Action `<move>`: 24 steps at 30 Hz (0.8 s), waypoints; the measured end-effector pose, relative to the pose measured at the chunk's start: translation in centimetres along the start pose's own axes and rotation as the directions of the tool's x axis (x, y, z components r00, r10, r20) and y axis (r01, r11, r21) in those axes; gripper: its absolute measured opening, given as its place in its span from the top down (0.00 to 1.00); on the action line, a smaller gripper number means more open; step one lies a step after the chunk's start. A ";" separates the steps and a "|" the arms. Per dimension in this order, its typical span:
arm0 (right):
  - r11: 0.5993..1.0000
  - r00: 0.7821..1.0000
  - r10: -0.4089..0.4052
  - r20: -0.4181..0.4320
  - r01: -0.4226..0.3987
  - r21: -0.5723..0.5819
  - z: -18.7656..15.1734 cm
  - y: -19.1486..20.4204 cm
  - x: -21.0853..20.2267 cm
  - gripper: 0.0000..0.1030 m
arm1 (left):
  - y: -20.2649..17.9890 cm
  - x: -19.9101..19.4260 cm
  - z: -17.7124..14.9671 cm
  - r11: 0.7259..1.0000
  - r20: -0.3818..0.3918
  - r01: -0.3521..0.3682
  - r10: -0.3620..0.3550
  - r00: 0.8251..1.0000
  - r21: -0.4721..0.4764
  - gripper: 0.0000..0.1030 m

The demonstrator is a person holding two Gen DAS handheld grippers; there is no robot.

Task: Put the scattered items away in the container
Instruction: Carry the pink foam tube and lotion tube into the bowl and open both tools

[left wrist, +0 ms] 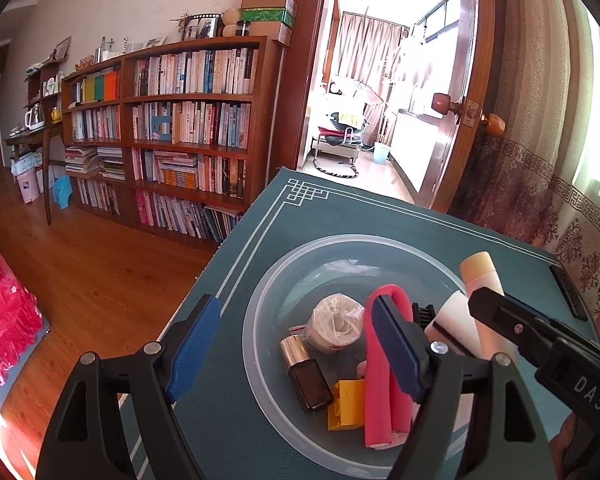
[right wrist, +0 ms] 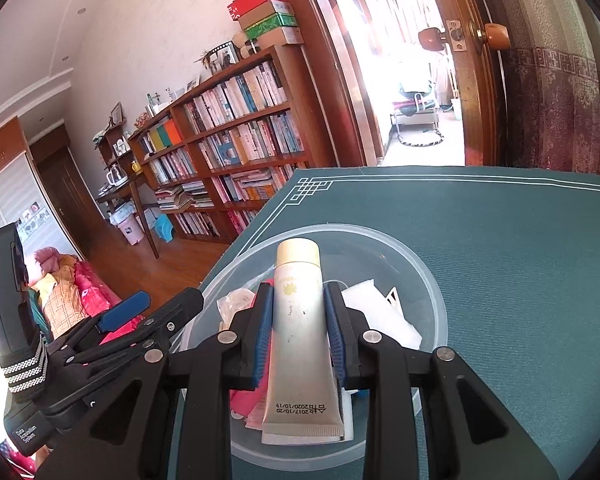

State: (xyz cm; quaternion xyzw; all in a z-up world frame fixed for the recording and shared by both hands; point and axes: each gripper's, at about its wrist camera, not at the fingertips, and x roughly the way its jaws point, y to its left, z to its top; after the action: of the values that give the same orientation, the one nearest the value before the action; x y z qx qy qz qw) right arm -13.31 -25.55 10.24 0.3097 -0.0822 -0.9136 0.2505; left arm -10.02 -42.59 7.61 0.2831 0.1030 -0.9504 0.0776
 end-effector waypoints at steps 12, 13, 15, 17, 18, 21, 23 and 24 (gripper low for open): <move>1.000 1.000 -0.023 0.000 0.023 0.001 0.0 -0.4 0.1 0.53 | 0.9 -0.1 0.1 0.999 -0.005 -0.002 0.002 1.000 -0.046 0.20; 1.000 1.000 -0.019 0.000 0.019 -0.006 0.0 -0.3 0.0 0.53 | 0.8 -0.1 0.1 0.999 -0.005 0.001 -0.001 1.000 -0.042 0.20; 1.000 1.000 -0.019 0.002 0.019 -0.016 -0.3 -0.1 -0.5 0.53 | 0.6 -0.2 0.0 0.999 -0.004 0.004 -0.004 1.000 -0.034 0.20; 0.999 0.999 -0.034 0.012 0.034 -0.024 -0.7 -0.1 -1.0 0.53 | 0.6 -0.2 0.0 0.999 -0.003 0.007 -0.007 1.000 -0.032 0.19; 0.999 0.999 -0.038 0.016 0.039 -0.022 -1.1 -0.3 -1.4 0.53 | 0.6 -0.3 0.0 0.999 -0.003 0.008 -0.008 1.000 -0.032 0.19; 0.999 0.999 -0.053 0.015 0.052 0.008 -2.1 -1.0 -2.5 0.53 | 0.6 -0.3 0.0 0.999 -0.003 0.007 -0.007 1.000 -0.038 0.19; 0.998 0.998 -0.060 0.012 0.059 0.036 -2.9 -1.9 -3.2 0.53 | 0.5 -0.4 0.1 0.999 0.000 0.007 -0.007 1.000 -0.042 0.19; 0.997 0.998 -0.066 0.010 0.066 0.048 -3.2 -2.2 -3.5 0.53 | 0.5 -0.5 0.1 0.999 0.002 0.008 -0.008 1.000 -0.042 0.18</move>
State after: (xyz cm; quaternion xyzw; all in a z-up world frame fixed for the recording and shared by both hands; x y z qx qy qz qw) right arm -9.88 -21.82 8.85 0.3126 -0.0953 -0.9210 0.2122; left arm -9.56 -43.00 7.86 0.2801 0.1241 -0.9485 0.0801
